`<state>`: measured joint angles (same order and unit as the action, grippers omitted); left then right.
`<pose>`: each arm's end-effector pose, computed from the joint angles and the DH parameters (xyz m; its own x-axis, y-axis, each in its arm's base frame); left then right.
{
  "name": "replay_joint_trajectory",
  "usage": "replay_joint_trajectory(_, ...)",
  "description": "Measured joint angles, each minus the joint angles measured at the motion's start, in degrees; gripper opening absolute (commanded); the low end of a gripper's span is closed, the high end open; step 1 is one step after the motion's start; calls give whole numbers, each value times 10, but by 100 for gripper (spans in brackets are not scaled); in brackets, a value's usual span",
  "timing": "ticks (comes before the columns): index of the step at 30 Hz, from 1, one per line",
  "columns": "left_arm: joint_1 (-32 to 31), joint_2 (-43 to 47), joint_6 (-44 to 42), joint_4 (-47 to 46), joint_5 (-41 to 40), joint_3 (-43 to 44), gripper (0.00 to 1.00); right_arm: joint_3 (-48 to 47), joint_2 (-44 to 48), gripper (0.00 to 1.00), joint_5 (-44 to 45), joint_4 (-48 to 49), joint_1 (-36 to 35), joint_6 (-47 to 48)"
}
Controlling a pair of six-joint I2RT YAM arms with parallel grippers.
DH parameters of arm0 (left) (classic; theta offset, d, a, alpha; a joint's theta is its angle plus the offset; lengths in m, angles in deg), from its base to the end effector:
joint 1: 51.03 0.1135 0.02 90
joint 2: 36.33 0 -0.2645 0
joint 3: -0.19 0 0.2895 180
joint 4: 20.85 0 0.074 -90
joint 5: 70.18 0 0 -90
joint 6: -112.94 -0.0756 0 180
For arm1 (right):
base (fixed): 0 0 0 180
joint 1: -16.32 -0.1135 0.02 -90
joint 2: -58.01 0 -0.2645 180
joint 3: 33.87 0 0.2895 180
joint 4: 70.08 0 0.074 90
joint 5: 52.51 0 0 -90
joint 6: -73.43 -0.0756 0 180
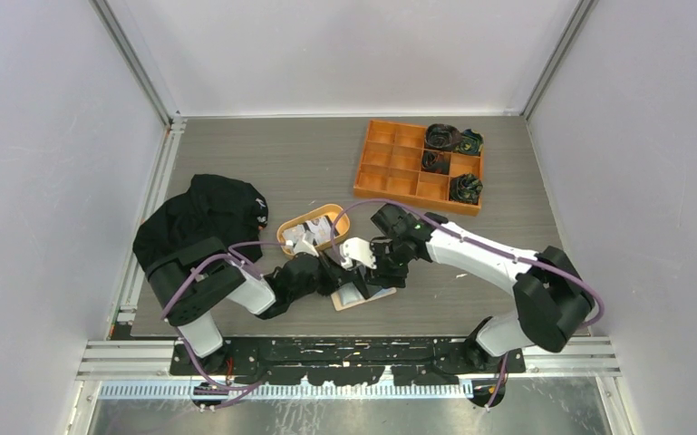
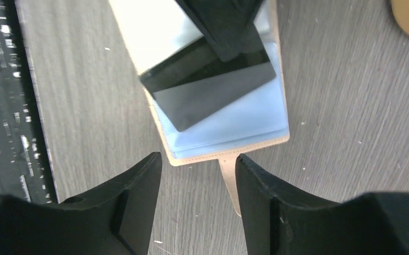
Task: Put the credit cards into the card holder
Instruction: Insert the credit card into the card holder.
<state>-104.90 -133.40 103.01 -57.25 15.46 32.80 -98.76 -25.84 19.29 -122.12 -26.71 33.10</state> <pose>0.1869 -0.2463 0.0445 -0.8021 -0.5670 -0.1874 -0.1411 0.4850 -0.8631 0.2126 0.2308 0.1445 0.1035 -0.8941 -0.4358 -0.9945 -0.0873 -0.0571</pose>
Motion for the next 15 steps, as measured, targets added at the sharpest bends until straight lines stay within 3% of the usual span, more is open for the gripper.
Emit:
replay_joint_trajectory(4, 9, -17, -6, -26, 21, 0, 11, 27, 40, 32, -53, 16, -7, 16)
replay_joint_trajectory(8, 17, -35, -9, -54, 40, 1, 12, 66, 67, 8, -70, 60, -64, 27)
replay_joint_trajectory(15, 23, -53, -9, -84, 61, 1, 15, 80, 26, 3, 14, 180, -168, -2)
